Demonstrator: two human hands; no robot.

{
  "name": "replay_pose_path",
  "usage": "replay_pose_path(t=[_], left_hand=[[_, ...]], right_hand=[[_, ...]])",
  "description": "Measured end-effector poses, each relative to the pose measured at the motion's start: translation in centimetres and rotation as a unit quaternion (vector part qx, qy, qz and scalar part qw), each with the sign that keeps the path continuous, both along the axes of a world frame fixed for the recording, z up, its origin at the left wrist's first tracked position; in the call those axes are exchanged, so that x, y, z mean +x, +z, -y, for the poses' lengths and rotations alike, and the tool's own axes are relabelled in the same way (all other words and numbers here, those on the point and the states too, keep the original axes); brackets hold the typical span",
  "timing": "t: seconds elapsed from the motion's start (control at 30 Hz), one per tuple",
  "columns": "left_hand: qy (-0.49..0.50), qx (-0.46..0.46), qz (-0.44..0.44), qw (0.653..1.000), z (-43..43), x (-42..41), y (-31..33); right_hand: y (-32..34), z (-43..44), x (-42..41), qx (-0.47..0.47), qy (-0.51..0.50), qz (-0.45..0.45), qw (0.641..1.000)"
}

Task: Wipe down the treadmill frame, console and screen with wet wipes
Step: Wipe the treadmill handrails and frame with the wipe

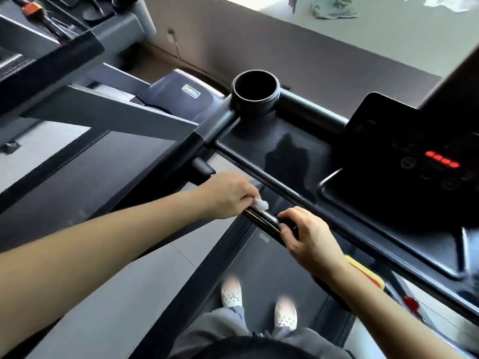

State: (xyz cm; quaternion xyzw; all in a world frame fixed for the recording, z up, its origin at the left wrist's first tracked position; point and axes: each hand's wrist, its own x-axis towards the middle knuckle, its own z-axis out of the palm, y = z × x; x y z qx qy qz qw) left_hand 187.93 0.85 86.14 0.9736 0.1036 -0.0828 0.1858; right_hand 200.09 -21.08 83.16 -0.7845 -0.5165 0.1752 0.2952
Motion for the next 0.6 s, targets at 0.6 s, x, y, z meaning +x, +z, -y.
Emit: replay_pose_path(t=[0.6], left_hand=[[-0.026, -0.126, -0.299, 0.946, -3.0, 6.7, 0.8]], right_hand=[[0.4, -0.5, -0.6, -0.026, -0.03, 0.002, 0.999]])
